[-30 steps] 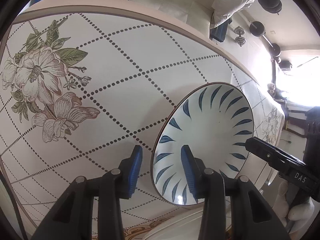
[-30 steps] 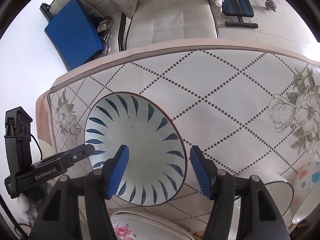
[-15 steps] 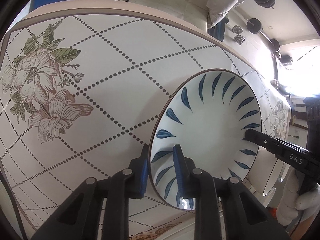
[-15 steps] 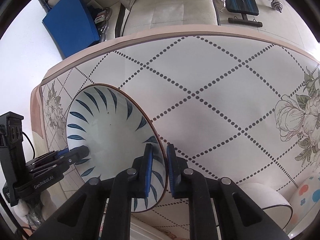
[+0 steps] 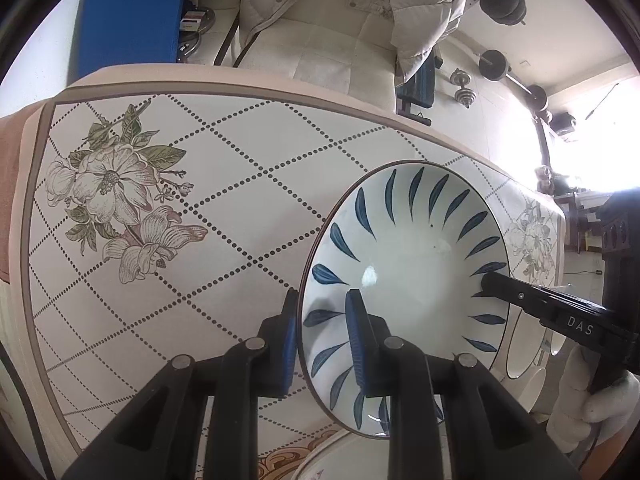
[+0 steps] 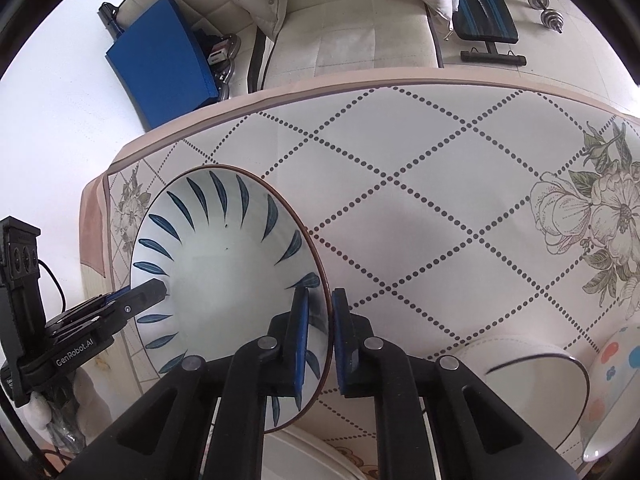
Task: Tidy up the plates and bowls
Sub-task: 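Lift the blue-striped plate and carry it over the plate stack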
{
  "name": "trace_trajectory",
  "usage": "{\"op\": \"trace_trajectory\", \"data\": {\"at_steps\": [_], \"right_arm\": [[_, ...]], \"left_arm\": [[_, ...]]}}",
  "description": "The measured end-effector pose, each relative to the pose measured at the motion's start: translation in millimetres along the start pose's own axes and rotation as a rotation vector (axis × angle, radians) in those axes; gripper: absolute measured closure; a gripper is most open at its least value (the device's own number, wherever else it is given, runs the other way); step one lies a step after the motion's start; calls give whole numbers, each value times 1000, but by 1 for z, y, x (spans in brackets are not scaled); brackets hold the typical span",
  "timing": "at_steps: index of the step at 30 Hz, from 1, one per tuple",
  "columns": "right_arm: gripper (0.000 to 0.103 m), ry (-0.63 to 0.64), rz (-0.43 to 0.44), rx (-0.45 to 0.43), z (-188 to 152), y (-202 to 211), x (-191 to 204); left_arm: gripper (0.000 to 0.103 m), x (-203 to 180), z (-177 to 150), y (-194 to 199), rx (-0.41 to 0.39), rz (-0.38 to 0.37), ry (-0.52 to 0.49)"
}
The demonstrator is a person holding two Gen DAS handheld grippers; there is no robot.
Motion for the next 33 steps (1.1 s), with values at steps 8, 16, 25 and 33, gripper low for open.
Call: {"op": "trace_trajectory", "data": {"at_steps": [8,16,25,33], "right_arm": [[93,12,28,-67,-37,51,4],[93,-8,54,-91,-97,76,-2],[93,-26,80,-67,-168,70,-13],[93,-50,81,-14,-219,40,-19]], "left_arm": [[83,-22,-32,31,-10,17,-48],[83,-45,-74,46,-4,20,-93],[83,-48,-125,38,46,38,-128],[83,-38,-161,13,112,74,-141]]}}
Point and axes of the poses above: each gripper's, at about its wrist camera, not at the fingertips, and y roughly against the way its jaws point, x to its left, z to its top, the point moved 7 cm from there along -y, roughly the way its jaws point, and after that the axes turned 14 degrees about -z, right-handed, at the moved point
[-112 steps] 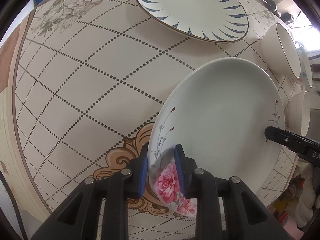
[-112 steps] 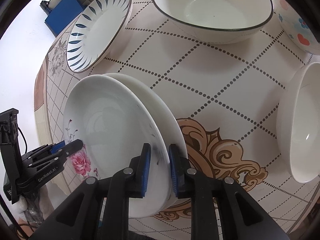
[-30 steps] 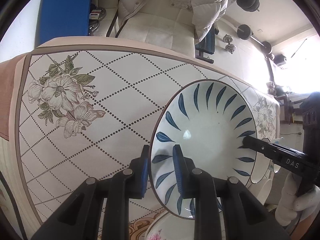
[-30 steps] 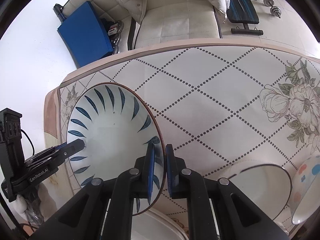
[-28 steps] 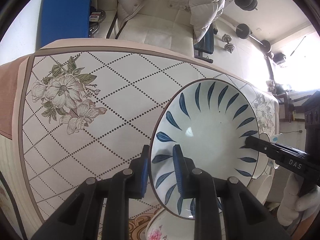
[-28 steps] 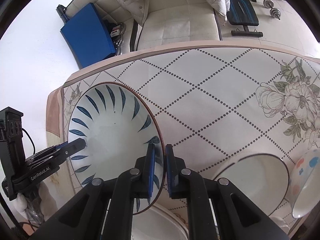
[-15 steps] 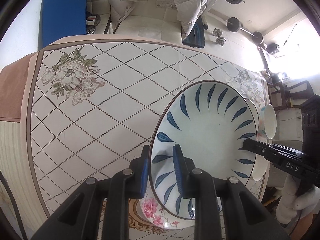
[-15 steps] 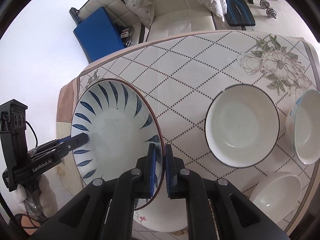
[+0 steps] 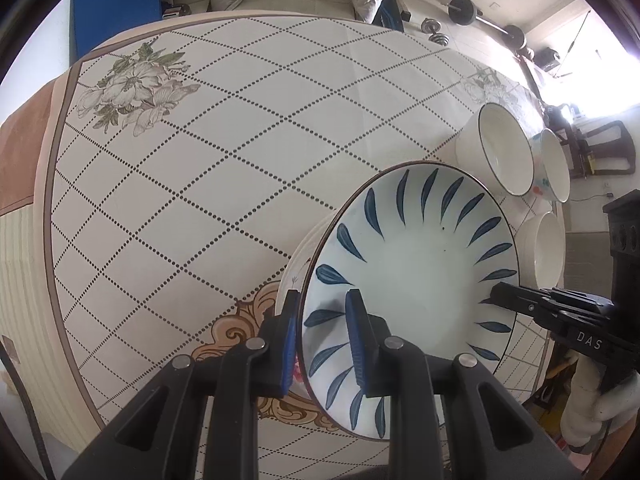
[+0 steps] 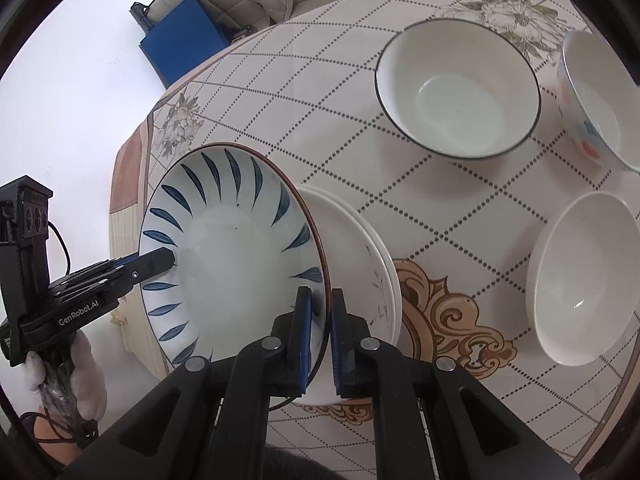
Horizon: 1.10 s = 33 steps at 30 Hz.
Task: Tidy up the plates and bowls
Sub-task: 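Lift the blue-striped plate and carry it over the plate stack, then lower the blue-striped plate onto the stack and open both grippers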
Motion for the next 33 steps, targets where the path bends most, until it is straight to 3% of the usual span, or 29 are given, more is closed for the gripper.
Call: {"op": "trace_trajectory", "data": {"at_steps": [13,33], "right_arm": [[93,-16,-27,66,-28,-47,-10],[92,-14,-100,86,-17,-62,-9]], "left_arm": [[83,15,-19,-39,83,48,-1],[83,18,-18,-65,139,58,-12]]}}
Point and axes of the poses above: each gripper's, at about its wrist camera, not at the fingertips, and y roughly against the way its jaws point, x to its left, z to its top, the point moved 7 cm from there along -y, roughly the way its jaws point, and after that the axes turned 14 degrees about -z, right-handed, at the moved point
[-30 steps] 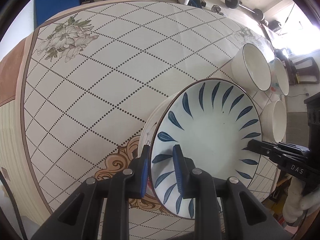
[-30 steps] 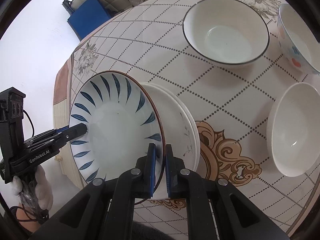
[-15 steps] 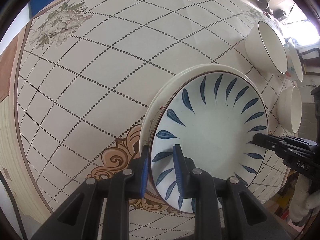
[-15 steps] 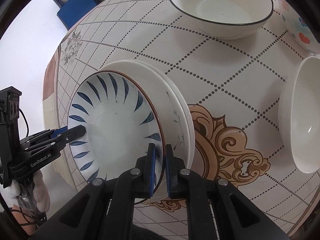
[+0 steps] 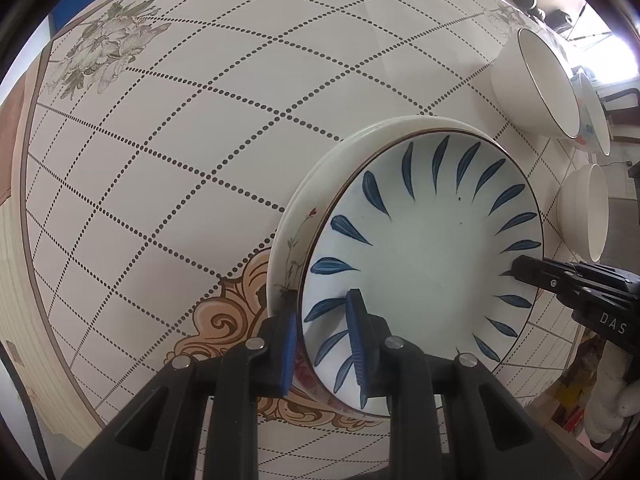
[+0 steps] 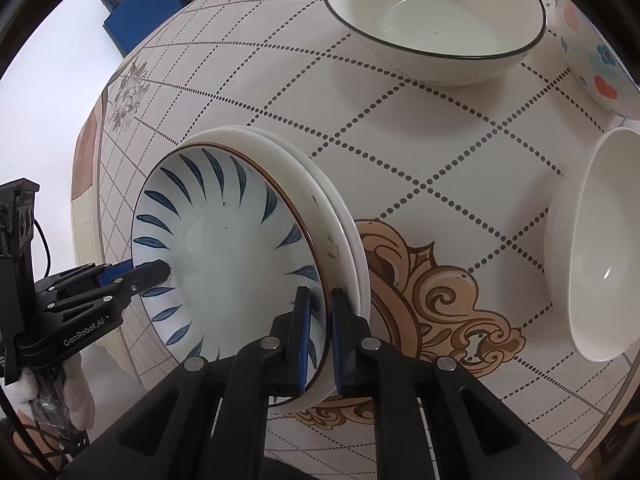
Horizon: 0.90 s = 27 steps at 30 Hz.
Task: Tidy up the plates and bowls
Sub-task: 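Lower the blue-striped plate onto the stack and open both grippers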
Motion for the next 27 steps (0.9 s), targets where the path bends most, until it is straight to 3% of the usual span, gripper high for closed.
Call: {"op": "trace_trajectory", "data": {"at_steps": [13,17,20,22,24,27], "right_arm": [[89,-54,35,57,3,-4,-3],[78,-98,105,97,5,-5,-5],[74,-93,104,107,6,-5,-3],[66,-92,109,118,6,-4,0],[50,-90,129,134,5,-4,7],[42,-83,124,156,4,-4,14]], "left_arm": [[81,9,6,1,45,-27,75],[79,12,6,1,69,-42,95],[77,13,5,2,85,-56,110],[77,14,5,2,91,-59,114],[76,16,4,3,94,-65,123],[72,17,6,8,84,-74,135]]}}
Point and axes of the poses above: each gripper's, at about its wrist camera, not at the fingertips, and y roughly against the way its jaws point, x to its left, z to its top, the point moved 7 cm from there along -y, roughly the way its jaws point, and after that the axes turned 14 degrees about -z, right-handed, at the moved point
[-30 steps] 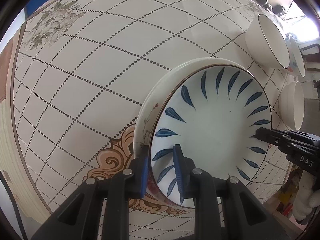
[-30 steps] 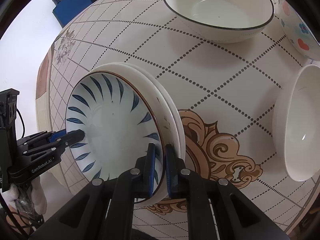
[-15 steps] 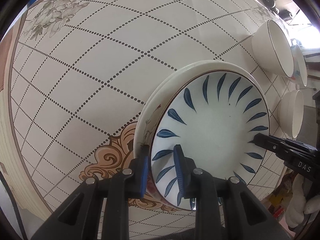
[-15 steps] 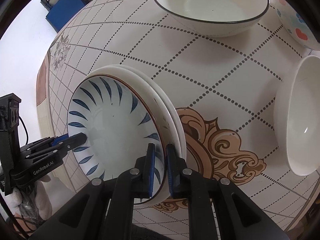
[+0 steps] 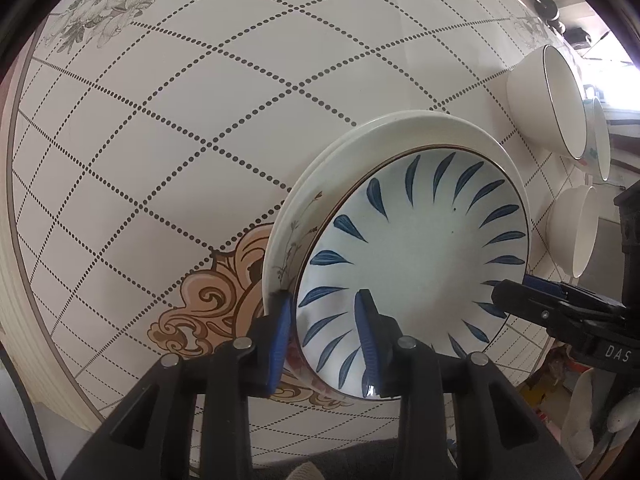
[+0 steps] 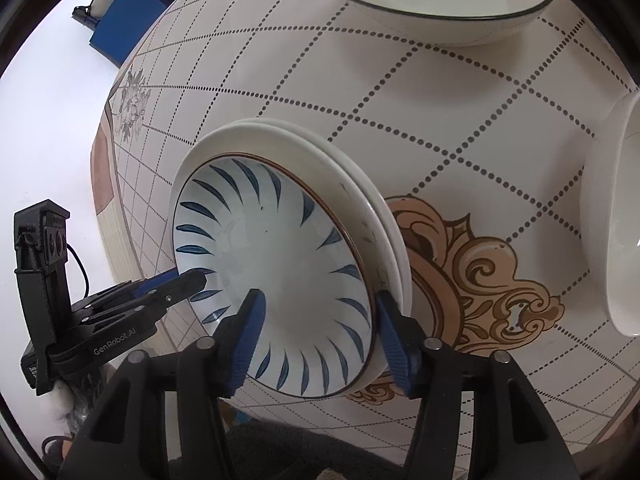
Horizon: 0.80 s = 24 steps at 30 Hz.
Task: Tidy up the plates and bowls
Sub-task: 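Lower the blue-striped plate onto the stack and open both grippers, then raise both grippers away from the plate stack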
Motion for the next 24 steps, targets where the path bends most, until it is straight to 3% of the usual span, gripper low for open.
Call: {"op": "trace_trajectory", "data": {"at_steps": [4,6,8,13,14,16,20,22,24], "right_arm": [[39,7,-8,6,-1,-2,5],[28,-3,27,8,-2,0,10],[23,-5,36,-6,-2,6,12],[13,18,-56,-67,-5,20,13],[13,28,-96,-81,-6,22,12],[12,48,-170,-115,-11,27,9],[5,86,-294,-177,-21,32,11],[5,100,-351,-224,-26,37,13],[5,104,-396,-265,-32,43,14]], "left_arm": [[70,-5,-1,9,-32,22,-13],[69,-8,-2,13,-44,32,-30],[68,-12,-3,17,-63,45,-44],[64,-17,-5,29,-136,83,-49],[62,-20,-7,32,-156,97,-47],[36,-21,-8,39,-194,104,-44],[29,-24,-14,55,-283,130,-44],[17,-25,-18,62,-318,155,-50],[17,-27,-22,66,-352,179,-62]]}}
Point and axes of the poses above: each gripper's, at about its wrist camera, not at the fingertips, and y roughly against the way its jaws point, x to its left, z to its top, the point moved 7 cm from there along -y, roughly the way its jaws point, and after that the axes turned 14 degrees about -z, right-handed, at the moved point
